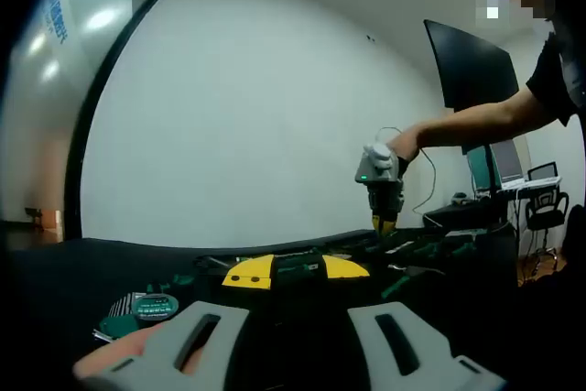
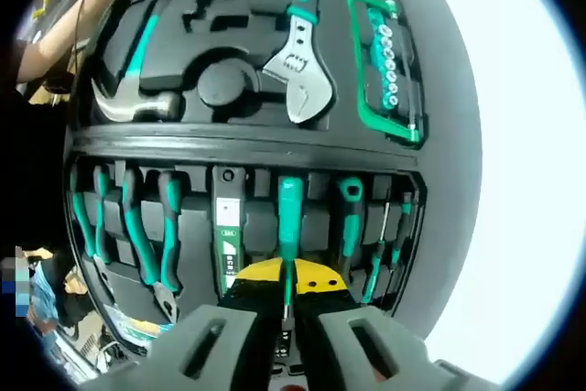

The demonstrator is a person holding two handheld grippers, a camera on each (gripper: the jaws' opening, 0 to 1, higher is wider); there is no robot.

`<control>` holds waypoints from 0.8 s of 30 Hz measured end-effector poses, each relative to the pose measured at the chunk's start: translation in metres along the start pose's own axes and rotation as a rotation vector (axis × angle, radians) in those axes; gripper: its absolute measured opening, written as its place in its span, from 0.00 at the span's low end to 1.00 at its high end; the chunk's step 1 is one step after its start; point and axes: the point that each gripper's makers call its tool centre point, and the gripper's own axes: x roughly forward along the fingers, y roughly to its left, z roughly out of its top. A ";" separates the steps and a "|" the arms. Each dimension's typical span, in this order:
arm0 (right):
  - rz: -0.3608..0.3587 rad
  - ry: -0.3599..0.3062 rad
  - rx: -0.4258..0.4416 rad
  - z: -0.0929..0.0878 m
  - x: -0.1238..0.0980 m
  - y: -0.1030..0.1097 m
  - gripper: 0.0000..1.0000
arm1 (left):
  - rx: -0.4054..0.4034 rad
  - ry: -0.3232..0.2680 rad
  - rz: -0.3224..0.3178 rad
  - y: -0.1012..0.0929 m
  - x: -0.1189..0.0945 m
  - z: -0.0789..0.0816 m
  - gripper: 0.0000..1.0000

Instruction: Pick up the tools and put them into their designated positions in the toolbox.

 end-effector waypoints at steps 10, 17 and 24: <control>0.037 -0.087 0.101 -0.009 0.012 0.002 0.04 | 0.010 0.014 -0.002 -0.002 0.000 -0.002 0.16; 0.008 -0.108 0.104 -0.020 0.024 -0.004 0.09 | 0.017 0.026 -0.003 0.000 0.001 -0.005 0.16; -0.056 -0.183 0.069 -0.015 0.015 -0.010 0.05 | 0.017 0.037 0.000 0.000 0.001 -0.007 0.15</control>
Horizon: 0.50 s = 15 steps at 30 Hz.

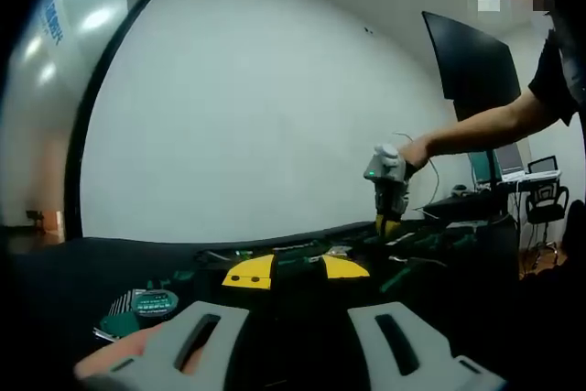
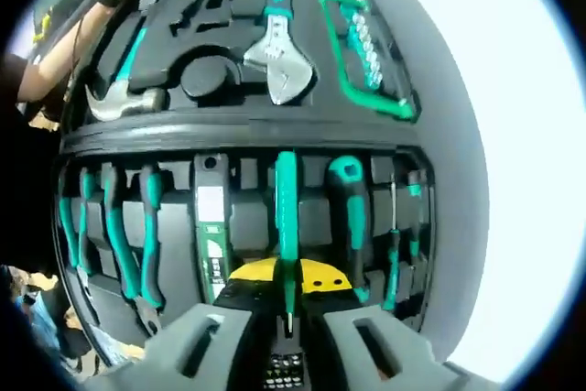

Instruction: Pick up the tools and put them into their designated positions in the toolbox.

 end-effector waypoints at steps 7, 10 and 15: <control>-0.146 0.016 -0.237 0.006 -0.030 0.038 0.06 | 0.001 -0.003 -0.001 0.000 0.000 0.001 0.15; -0.149 0.055 -0.343 -0.002 -0.024 0.059 0.09 | 0.003 -0.004 -0.001 0.000 0.000 0.001 0.15; -0.043 -0.021 -0.240 0.002 -0.028 0.073 0.13 | 0.001 0.002 0.001 0.000 0.000 0.000 0.15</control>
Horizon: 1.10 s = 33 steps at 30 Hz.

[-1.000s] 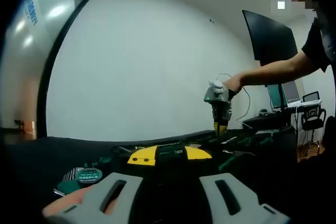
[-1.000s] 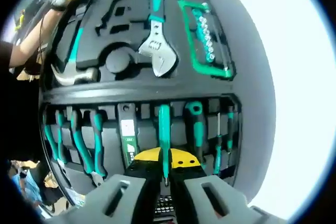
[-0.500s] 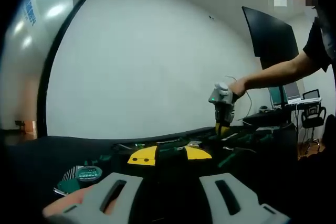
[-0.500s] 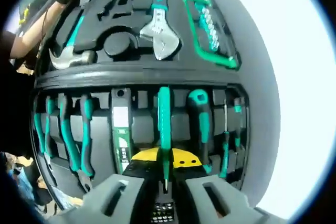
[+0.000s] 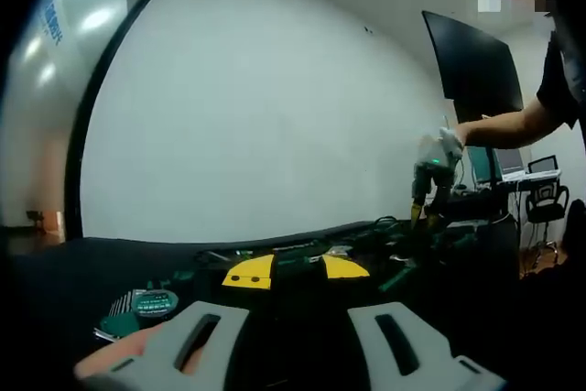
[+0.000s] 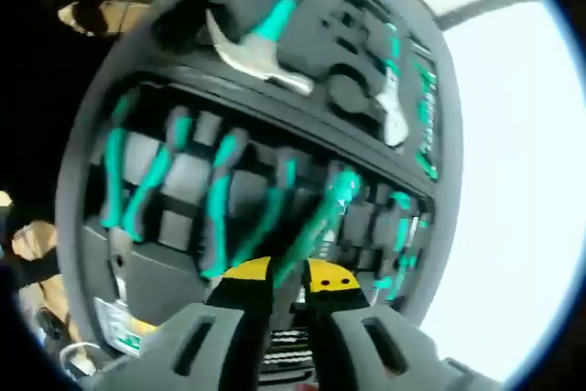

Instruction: Pick up the tools and put them into their designated positions in the toolbox.

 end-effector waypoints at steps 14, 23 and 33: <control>0.139 -0.155 0.563 0.012 0.000 0.000 0.14 | 0.005 0.021 0.003 -0.002 0.000 -0.004 0.15; 0.124 -0.089 0.421 0.007 0.004 -0.008 0.10 | 0.006 0.023 0.001 -0.003 0.000 -0.004 0.15; 0.001 0.026 0.157 -0.009 0.019 -0.063 0.10 | 0.007 0.021 -0.001 -0.002 0.000 -0.004 0.15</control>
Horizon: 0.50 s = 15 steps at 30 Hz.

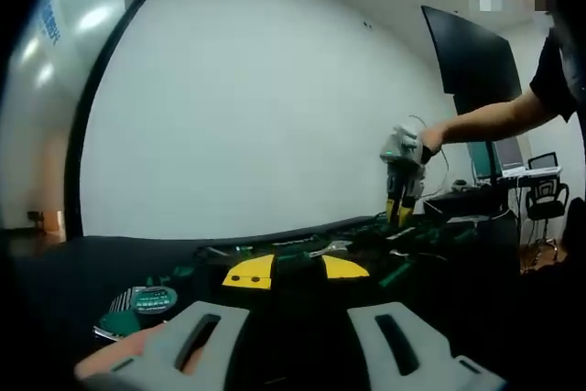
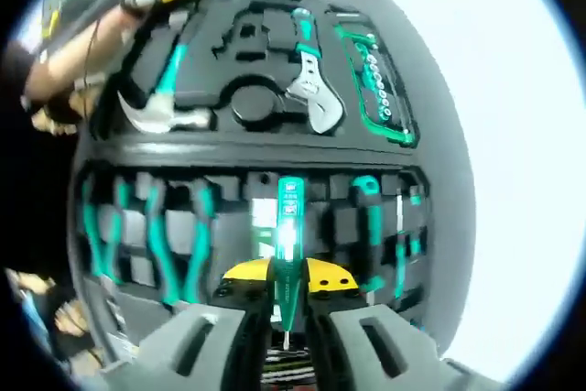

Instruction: Pick up the tools and put them into their designated positions in the toolbox.

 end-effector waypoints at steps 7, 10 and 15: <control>0.031 0.010 0.027 -0.002 0.016 -0.011 0.10 | 0.001 0.001 -0.003 0.000 0.000 -0.001 0.15; 0.052 0.013 0.047 -0.006 0.019 -0.011 0.10 | -0.001 -0.003 -0.004 0.000 0.000 0.000 0.15; 0.057 0.004 0.053 -0.009 0.017 -0.008 0.11 | -0.002 -0.004 -0.006 0.000 0.000 0.000 0.15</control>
